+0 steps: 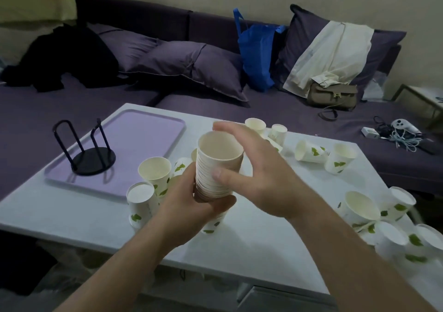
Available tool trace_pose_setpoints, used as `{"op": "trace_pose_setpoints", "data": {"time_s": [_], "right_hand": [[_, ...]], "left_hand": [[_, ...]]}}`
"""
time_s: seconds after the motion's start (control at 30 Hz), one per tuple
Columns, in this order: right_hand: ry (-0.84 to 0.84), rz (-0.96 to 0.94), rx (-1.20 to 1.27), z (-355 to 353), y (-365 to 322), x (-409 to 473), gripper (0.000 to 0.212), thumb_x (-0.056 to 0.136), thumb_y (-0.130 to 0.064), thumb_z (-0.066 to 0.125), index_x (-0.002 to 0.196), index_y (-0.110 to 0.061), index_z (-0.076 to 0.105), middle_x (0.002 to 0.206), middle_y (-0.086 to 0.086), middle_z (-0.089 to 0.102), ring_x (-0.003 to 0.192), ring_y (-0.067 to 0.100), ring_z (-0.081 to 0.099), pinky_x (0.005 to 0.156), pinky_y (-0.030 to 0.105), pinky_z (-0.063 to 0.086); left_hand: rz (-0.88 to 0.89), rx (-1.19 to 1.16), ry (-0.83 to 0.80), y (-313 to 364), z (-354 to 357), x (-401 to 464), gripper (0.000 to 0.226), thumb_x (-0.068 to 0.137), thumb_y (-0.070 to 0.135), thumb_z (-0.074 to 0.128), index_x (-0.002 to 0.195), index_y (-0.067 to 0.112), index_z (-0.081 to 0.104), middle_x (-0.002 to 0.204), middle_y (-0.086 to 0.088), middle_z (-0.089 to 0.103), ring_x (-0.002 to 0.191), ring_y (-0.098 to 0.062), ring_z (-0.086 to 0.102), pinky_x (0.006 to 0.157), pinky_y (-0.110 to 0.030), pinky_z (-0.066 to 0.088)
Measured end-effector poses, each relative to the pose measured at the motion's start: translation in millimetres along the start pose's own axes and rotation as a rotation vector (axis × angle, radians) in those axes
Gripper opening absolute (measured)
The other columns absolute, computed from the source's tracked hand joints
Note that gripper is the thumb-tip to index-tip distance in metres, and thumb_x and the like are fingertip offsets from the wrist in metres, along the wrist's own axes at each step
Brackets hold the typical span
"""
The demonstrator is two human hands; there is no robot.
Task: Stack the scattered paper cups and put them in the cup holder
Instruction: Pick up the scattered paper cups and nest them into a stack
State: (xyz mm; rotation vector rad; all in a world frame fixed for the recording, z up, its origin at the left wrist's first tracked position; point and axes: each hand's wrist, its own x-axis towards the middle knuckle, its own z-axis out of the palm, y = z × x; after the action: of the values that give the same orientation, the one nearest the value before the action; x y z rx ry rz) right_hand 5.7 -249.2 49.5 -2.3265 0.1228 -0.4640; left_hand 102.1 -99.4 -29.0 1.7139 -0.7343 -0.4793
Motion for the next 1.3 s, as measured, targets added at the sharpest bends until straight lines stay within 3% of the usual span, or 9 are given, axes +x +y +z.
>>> {"op": "trace_pose_setpoints", "data": {"time_s": [0.17, 0.27, 0.43, 0.57, 0.7, 0.83, 0.93, 1.1, 1.3], "right_hand": [[-0.162, 0.014, 0.143, -2, 9, 1, 0.067, 0.101, -0.046, 0.057, 0.164, -0.034, 0.038, 0.166, -0.027, 0.037, 0.153, -0.012, 0.027, 0.127, 0.023, 0.027], [0.061, 0.149, 0.398, 2, 28, 16, 0.050, 0.108, -0.020, 0.053, 0.156, -0.035, 0.050, 0.156, -0.023, 0.053, 0.146, -0.003, 0.045, 0.115, 0.020, 0.042], [0.092, 0.339, -0.105, 32, 96, 73, 0.076, 0.094, -0.003, 0.063, 0.163, -0.024, 0.037, 0.167, -0.007, 0.037, 0.154, 0.015, 0.036, 0.125, 0.031, 0.031], [-0.137, 0.364, -0.355, 61, 144, 110, 0.093, 0.083, -0.039, 0.074, 0.162, -0.048, 0.026, 0.174, -0.012, 0.019, 0.158, 0.019, 0.025, 0.122, 0.039, 0.029], [-0.094, 0.306, -0.476, 72, 156, 108, 0.046, 0.074, -0.044, 0.076, 0.111, -0.049, 0.050, 0.121, -0.013, 0.052, 0.098, 0.013, 0.062, 0.075, 0.050, 0.064], [0.087, 0.401, -0.605, 56, 122, 75, 0.044, 0.085, -0.027, 0.071, 0.119, -0.022, 0.042, 0.114, 0.002, 0.045, 0.091, 0.027, 0.058, 0.058, 0.037, 0.046], [0.295, 0.579, -0.256, 35, 107, 51, 0.045, 0.092, -0.037, 0.070, 0.124, -0.010, 0.053, 0.123, 0.008, 0.053, 0.096, 0.029, 0.059, 0.073, 0.036, 0.048], [0.590, 0.677, 1.180, -4, 71, 24, 0.036, 0.098, -0.030, 0.074, 0.126, -0.007, 0.073, 0.122, 0.015, 0.079, 0.094, 0.033, 0.079, 0.090, 0.042, 0.065], [0.264, 0.315, 1.310, -23, 31, 8, 0.044, 0.089, -0.012, 0.071, 0.129, 0.006, 0.067, 0.124, 0.018, 0.074, 0.114, 0.034, 0.070, 0.108, 0.042, 0.054]], "left_hand": [[-0.020, -0.001, 0.040, -4, -4, 1, 0.059, 0.081, 0.025, 0.096, 0.130, 0.038, 0.065, 0.113, 0.009, 0.080, 0.103, -0.010, 0.076, 0.093, -0.041, 0.066], [-0.061, 0.021, 0.058, -7, -9, 4, 0.057, 0.077, 0.038, 0.096, 0.124, 0.047, 0.064, 0.113, 0.020, 0.078, 0.101, 0.002, 0.073, 0.098, -0.040, 0.061], [-0.089, -0.014, 0.084, -6, -12, 5, 0.058, 0.076, 0.035, 0.096, 0.123, 0.046, 0.063, 0.112, 0.025, 0.077, 0.098, 0.007, 0.072, 0.097, -0.039, 0.061], [-0.091, -0.045, 0.082, -7, -14, 8, 0.063, 0.078, 0.032, 0.097, 0.128, 0.044, 0.062, 0.113, 0.024, 0.077, 0.100, 0.006, 0.073, 0.094, -0.033, 0.061], [-0.086, -0.037, 0.080, -7, -15, 11, 0.062, 0.077, 0.035, 0.097, 0.129, 0.044, 0.063, 0.116, 0.019, 0.077, 0.103, 0.003, 0.074, 0.097, -0.041, 0.063], [-0.075, -0.001, 0.078, -8, -14, 13, 0.067, 0.067, 0.053, 0.092, 0.127, 0.051, 0.062, 0.118, 0.022, 0.077, 0.108, -0.002, 0.074, 0.100, -0.047, 0.063], [-0.073, 0.001, 0.057, -6, -12, 11, 0.066, 0.072, 0.050, 0.094, 0.129, 0.054, 0.060, 0.117, 0.026, 0.076, 0.110, -0.001, 0.073, 0.103, -0.047, 0.061], [-0.082, 0.025, 0.046, -5, -5, 9, 0.058, 0.077, 0.041, 0.096, 0.123, 0.048, 0.062, 0.112, 0.024, 0.077, 0.105, 0.000, 0.074, 0.102, -0.045, 0.062], [-0.067, 0.053, 0.035, -2, 5, 5, 0.054, 0.079, 0.038, 0.096, 0.121, 0.043, 0.062, 0.108, 0.030, 0.073, 0.098, 0.007, 0.071, 0.091, -0.030, 0.060]]}}
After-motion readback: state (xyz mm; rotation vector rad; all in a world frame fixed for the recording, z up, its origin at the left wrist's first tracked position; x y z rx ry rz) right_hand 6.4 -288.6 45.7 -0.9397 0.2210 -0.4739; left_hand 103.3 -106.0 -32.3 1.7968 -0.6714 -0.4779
